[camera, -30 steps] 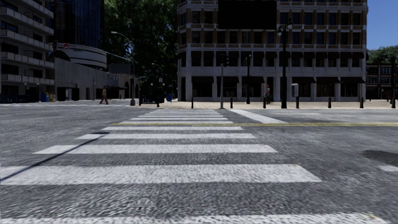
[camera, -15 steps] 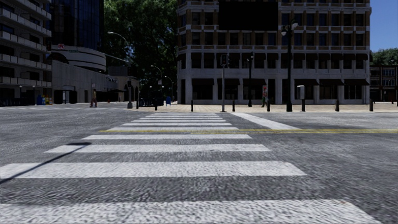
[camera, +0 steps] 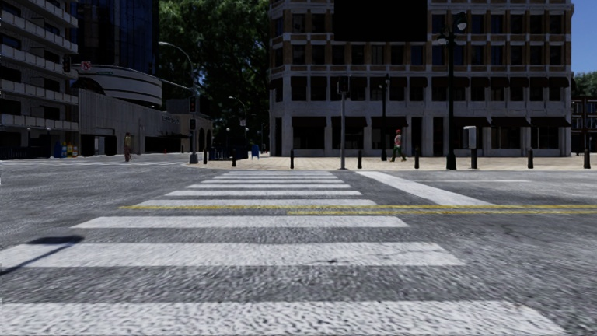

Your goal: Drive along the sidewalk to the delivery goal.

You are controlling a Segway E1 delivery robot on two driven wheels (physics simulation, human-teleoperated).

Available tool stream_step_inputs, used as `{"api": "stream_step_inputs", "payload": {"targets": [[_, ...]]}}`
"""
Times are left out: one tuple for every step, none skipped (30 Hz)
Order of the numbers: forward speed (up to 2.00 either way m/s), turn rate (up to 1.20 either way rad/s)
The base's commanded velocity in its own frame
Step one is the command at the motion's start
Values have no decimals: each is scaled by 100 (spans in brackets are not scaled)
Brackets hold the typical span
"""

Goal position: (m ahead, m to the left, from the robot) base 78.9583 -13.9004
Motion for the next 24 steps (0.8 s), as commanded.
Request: {"api": "stream_step_inputs", "payload": {"targets": [[200,35],[200,36],[200,36],[200,36],[200,36],[200,36],[200,36],[200,36],[200,36],[200,36],[200,36],[200,36],[200,36],[200,36],[200,36],[200,36],[200,36],[200,36],[200,29],[200,9],[200,0],[200,0],[200,0],[200,0]]}}
